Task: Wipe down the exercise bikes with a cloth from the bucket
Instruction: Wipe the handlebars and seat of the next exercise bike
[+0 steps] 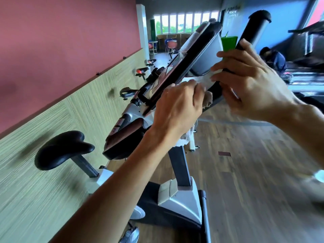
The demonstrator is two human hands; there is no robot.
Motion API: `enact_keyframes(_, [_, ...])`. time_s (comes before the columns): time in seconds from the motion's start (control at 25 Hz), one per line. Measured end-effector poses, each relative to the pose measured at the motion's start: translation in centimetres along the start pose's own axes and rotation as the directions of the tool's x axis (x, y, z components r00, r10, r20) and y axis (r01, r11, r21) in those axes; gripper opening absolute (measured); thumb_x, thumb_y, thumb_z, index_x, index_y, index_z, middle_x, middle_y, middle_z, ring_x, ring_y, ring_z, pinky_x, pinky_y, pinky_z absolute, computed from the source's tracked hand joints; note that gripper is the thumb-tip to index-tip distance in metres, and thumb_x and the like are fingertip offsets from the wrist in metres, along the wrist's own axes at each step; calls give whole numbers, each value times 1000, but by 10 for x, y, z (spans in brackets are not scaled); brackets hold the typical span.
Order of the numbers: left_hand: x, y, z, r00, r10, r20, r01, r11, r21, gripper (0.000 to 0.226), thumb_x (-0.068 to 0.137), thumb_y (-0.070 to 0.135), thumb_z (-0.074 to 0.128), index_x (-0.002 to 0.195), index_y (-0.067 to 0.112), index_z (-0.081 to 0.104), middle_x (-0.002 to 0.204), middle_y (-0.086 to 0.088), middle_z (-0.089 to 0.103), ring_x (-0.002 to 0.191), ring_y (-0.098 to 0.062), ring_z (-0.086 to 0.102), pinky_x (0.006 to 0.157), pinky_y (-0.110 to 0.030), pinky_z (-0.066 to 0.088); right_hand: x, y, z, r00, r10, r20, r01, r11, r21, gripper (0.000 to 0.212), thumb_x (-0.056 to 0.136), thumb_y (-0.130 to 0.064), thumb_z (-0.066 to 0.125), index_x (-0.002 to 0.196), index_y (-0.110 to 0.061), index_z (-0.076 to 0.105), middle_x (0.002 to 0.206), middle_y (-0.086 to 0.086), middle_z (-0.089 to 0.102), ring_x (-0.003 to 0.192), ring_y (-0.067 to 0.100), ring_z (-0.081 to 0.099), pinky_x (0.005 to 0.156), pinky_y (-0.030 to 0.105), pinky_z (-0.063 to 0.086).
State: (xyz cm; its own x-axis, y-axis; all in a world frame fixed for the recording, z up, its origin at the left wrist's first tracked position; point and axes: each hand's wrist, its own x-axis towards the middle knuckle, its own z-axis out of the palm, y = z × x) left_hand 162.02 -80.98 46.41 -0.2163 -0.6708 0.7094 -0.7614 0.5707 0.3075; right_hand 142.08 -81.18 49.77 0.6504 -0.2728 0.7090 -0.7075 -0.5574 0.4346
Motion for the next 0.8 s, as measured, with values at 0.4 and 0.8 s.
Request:
enact_keyframes(0.4, [-6, -6, -6, 986, -132, -105, 133, 991, 6, 42, 100, 38, 45, 79, 9, 66, 74, -10, 67, 67, -33, 62, 56, -39, 46, -2, -9, 6, 1000, 23, 12, -23, 1000, 3, 28, 92, -6, 47, 100, 0, 73, 103, 11, 74, 123, 35, 58, 124, 54, 11])
enact_keyframes(0.8, [8, 32, 19, 994, -17, -112, 33, 989, 143, 35, 103, 33, 37, 93, 13, 65, 86, -9, 71, 77, -33, 67, 58, -36, 36, -7, 7, 1, 999, 8, 38, -11, 996, 85, 34, 97, -4, 46, 123, 7, 65, 131, 21, 64, 136, 38, 50, 120, 59, 25])
